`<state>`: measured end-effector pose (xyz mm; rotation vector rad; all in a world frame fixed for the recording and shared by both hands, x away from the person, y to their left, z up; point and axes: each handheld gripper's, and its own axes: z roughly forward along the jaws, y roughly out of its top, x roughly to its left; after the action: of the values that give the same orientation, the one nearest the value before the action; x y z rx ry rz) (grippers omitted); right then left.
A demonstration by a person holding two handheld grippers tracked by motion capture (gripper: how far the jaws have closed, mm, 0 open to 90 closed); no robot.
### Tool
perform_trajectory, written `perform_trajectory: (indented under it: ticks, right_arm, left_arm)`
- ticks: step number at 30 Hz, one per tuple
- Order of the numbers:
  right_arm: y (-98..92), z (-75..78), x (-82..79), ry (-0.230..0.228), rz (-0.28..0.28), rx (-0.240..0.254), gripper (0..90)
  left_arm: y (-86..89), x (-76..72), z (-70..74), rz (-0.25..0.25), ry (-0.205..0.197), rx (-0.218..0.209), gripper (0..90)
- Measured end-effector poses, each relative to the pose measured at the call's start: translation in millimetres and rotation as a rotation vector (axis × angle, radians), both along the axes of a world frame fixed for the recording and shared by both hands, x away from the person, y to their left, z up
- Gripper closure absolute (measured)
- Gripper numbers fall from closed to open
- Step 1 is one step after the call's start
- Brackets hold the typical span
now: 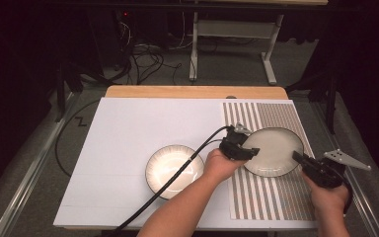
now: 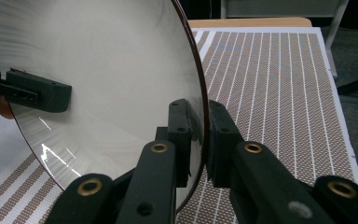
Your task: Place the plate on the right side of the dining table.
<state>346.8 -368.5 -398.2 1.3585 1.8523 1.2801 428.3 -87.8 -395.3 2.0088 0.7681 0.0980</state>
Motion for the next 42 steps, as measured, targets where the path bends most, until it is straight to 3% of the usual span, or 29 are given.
perform_trajectory:
  ticks: [5, 7, 12, 21, 29, 32, 33, 34, 36, 38, 39, 40, 42]
  right_arm:
    - [-1.0, -0.8, 0.7, 0.002, -0.001, 0.003, 84.9]
    - [-1.5, -0.8, 0.9, -0.001, 0.005, 0.008, 85.7]
    - [-1.9, -1.7, 2.4, 0.007, 0.002, 0.01, 85.4]
    - [-2.4, -3.4, 6.4, 0.021, -0.011, -0.002, 84.5]
    - [-1.1, -3.0, 9.5, 0.033, -0.02, -0.014, 83.8]
    - [0.5, -2.8, 11.9, 0.044, -0.032, -0.02, 83.3]
    - [0.5, -2.8, 11.9, 0.044, -0.032, -0.02, 83.3]
    - [0.4, -3.4, 13.3, 0.051, -0.036, -0.024, 82.9]
    - [0.4, -3.6, 14.4, 0.06, -0.043, -0.023, 82.8]
    - [1.1, -3.0, 15.7, 0.065, -0.045, -0.027, 82.7]
    - [1.8, -2.4, 16.3, 0.071, -0.049, -0.027, 82.7]
    - [2.3, -2.0, 17.4, 0.073, -0.049, -0.03, 82.7]
    - [3.4, -1.3, 18.9, 0.078, -0.053, -0.034, 82.5]
  left_arm:
    - [-3.0, 0.8, 1.1, 0.023, -0.015, 0.028, 57.9]
    - [-0.8, 2.6, 4.3, 0.055, -0.039, 0.033, 53.2]
    - [4.9, 3.4, 7.5, 0.067, -0.045, 0.046, 41.5]
    - [34.3, -6.5, 17.4, 0.063, -0.06, -0.01, 34.8]
    - [72.4, -30.4, 25.8, 0.049, -0.106, -0.051, 24.7]
    - [95.7, -43.0, 26.9, 0.067, -0.133, -0.06, 21.4]
    - [95.7, -43.0, 26.9, 0.067, -0.133, -0.06, 20.1]
    - [108.9, -49.3, 27.6, 0.076, -0.149, -0.056, 18.6]
    - [115.9, -52.6, 28.0, 0.083, -0.154, -0.06, 16.9]
    - [131.3, -59.6, 29.1, 0.098, -0.17, -0.067, 15.8]
    - [148.4, -67.4, 30.1, 0.124, -0.192, -0.08, 15.7]
    - [148.4, -67.4, 30.1, 0.124, -0.192, -0.08, 15.3]
    - [167.6, -75.2, 31.2, 0.147, -0.212, -0.084, 15.1]
